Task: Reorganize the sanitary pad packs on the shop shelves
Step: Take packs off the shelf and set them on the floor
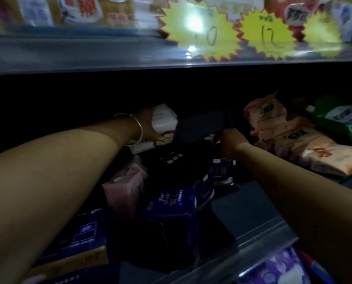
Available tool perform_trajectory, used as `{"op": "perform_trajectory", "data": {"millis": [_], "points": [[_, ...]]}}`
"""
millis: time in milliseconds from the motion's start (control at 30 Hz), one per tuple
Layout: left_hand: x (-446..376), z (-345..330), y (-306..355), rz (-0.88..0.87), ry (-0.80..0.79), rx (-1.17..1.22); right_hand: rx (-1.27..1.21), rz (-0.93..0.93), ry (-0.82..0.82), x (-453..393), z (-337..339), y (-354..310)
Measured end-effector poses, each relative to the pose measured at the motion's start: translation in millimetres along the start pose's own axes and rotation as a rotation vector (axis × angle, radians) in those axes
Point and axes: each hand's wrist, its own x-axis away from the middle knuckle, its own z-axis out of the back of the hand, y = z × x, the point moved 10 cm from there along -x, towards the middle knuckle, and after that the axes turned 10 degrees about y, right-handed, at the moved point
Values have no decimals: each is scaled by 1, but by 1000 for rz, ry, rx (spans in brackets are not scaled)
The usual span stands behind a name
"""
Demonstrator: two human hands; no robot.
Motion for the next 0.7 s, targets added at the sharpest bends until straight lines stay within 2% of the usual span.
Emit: {"op": "perform_trajectory", "data": {"millis": [133, 267, 367, 600, 700], "points": [[-16, -21, 43, -61, 83, 80, -15, -67, -21, -11, -10, 45], [-41, -51, 68, -90, 128, 34, 2, -52, -113, -32, -44, 72], [-54, -78, 80, -91, 88, 0, 21, -10, -155, -47, -66, 82], [-79, -98, 91, -115, 129, -26, -18, 148, -131, -76, -109, 82], [-83, -106, 89, -116, 118, -20, -90, 134, -163, -83, -122, 87]]}}
